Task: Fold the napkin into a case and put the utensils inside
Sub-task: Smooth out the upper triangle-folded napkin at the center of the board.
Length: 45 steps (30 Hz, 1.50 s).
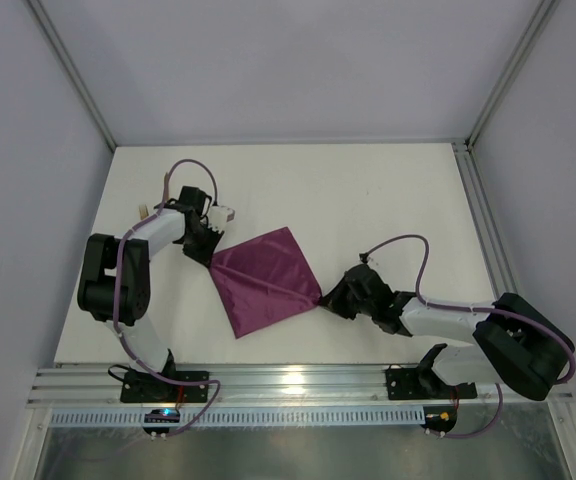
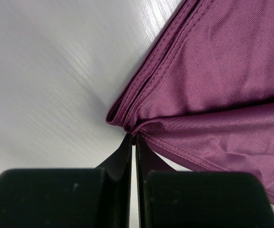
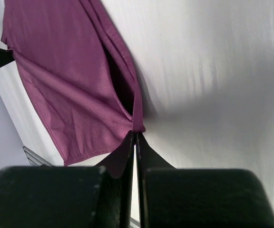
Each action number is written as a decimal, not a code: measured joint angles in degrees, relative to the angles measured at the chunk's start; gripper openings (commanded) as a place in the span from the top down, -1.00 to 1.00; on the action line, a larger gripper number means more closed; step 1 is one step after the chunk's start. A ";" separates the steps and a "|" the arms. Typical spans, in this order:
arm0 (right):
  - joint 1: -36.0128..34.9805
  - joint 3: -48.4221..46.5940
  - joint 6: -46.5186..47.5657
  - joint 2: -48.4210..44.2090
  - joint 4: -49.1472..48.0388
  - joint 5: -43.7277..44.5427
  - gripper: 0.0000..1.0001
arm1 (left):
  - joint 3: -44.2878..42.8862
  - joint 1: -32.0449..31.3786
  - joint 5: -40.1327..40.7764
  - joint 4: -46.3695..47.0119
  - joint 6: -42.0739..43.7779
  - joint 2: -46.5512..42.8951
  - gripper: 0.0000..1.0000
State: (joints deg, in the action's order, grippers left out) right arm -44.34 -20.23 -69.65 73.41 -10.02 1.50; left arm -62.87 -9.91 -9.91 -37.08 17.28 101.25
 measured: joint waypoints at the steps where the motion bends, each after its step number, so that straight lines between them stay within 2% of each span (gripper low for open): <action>1: 0.26 0.00 0.83 0.00 -0.72 0.00 0.92 | 0.00 0.00 0.17 0.13 0.02 0.00 1.00; 6: 2.27 2.25 3.85 -0.02 -5.62 -0.17 0.68 | 0.09 -0.11 1.38 0.72 0.11 -0.02 1.00; 9: 3.04 3.54 4.42 0.07 -5.95 -0.20 0.61 | 0.11 -0.17 1.55 0.85 0.13 -0.02 1.00; 24: 4.83 0.66 11.85 0.11 -1.62 0.66 0.66 | 0.11 -0.17 1.86 1.29 0.94 -0.02 1.00; 32: 4.81 -7.82 21.09 -1.18 6.25 0.59 0.35 | 0.11 -0.15 2.19 1.27 1.22 -0.15 0.76; 35: 1.09 -12.07 25.46 -2.19 10.29 3.74 0.21 | 0.11 -0.15 2.89 1.20 1.46 -0.26 0.66; 38: -7.28 -17.88 30.84 -0.35 12.35 6.32 0.07 | 0.11 -0.15 3.54 0.94 1.68 -0.37 0.59; 40: -12.48 -23.39 34.51 4.17 12.39 6.75 0.03 | 0.11 -0.15 4.02 0.59 1.88 -0.68 0.46; 45: -21.20 -38.82 44.02 19.82 13.75 5.84 -0.03 | 0.11 0.02 4.59 -0.52 2.47 -2.56 0.32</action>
State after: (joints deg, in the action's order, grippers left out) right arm -65.54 -59.05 -25.63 93.23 3.73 7.33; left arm -62.76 -9.89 -5.32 -37.60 19.75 98.70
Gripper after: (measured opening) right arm 0.500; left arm 0.319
